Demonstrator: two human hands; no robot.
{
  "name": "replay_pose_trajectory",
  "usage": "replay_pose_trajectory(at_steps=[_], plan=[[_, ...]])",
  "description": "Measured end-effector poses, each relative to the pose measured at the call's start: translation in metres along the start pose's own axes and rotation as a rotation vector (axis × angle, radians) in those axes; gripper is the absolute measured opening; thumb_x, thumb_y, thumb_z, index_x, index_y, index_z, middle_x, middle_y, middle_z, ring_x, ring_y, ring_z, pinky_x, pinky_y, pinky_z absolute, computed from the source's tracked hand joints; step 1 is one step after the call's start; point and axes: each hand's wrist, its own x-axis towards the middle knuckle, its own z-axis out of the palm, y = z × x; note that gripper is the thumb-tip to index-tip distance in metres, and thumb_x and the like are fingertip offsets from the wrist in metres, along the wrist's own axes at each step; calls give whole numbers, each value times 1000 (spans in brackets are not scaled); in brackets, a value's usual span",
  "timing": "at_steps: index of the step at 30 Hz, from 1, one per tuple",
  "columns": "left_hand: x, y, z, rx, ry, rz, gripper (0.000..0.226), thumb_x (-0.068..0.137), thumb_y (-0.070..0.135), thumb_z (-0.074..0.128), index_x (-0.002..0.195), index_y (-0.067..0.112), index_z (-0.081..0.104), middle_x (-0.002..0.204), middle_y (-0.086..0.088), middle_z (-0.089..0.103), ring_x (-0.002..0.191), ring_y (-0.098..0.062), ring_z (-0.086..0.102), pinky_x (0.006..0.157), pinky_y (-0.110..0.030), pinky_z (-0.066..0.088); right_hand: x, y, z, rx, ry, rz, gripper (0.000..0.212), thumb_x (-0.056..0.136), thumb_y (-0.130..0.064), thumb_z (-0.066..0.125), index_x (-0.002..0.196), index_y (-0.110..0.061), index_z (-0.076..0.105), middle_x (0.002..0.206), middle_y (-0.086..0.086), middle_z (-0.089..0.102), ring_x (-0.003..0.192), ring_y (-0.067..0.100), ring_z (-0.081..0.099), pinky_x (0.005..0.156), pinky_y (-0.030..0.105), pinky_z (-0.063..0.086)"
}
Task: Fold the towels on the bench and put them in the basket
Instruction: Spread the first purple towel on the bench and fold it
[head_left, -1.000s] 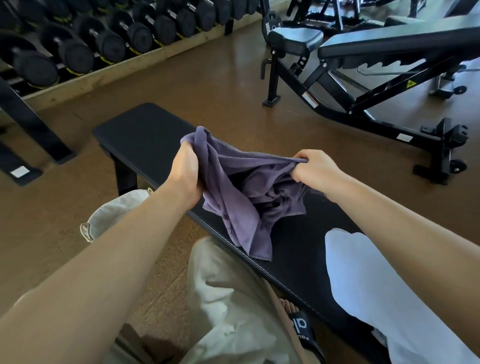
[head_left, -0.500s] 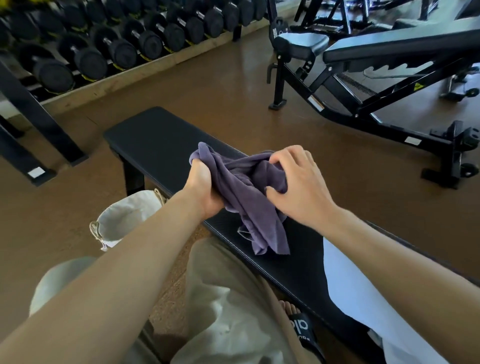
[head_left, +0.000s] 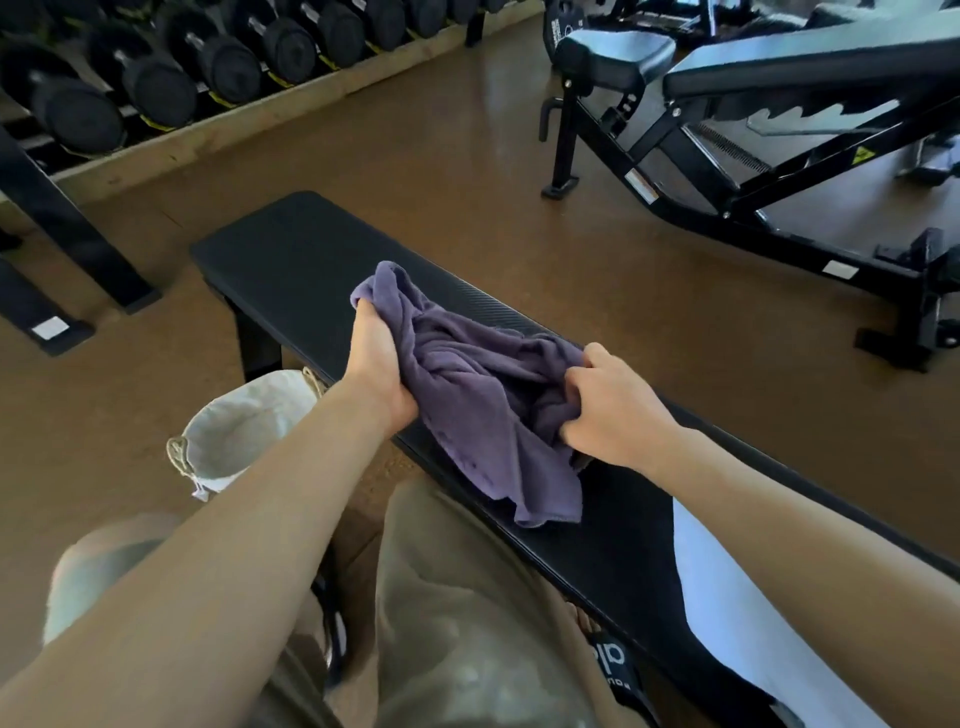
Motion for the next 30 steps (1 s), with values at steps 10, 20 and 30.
replay_pose_trajectory(at_steps=[10, 20, 30], plan=[[9, 37, -1, -85, -50, 123, 65, 99, 64, 42, 130, 12, 67, 116, -6, 76, 104, -22, 74, 90, -38, 61, -24, 14, -62, -373, -815, 264, 11, 69, -19, 63, 66, -11, 56, 63, 3, 51, 57, 21, 45, 55, 25, 35], [13, 39, 20, 138, -206, 68, 60, 102, 59, 43, 88, 10, 74, 85, -10, 77, 78, -21, 77, 64, -29, 60, 0, -19, -30, -368, -297, 68, 57, 93, -51, 54, 142, -25, 42, 139, 7, 42, 129, 32, 44, 99, 46, 44], [42, 46, 17, 237, -345, -57, 61, 99, 60, 47, 92, 11, 83, 109, -10, 77, 103, -21, 74, 85, -35, 57, 22, -32, -56, -264, -479, 91, 20, 91, -35, 61, 108, -26, 59, 106, -3, 62, 94, 21, 62, 81, 37, 56]])
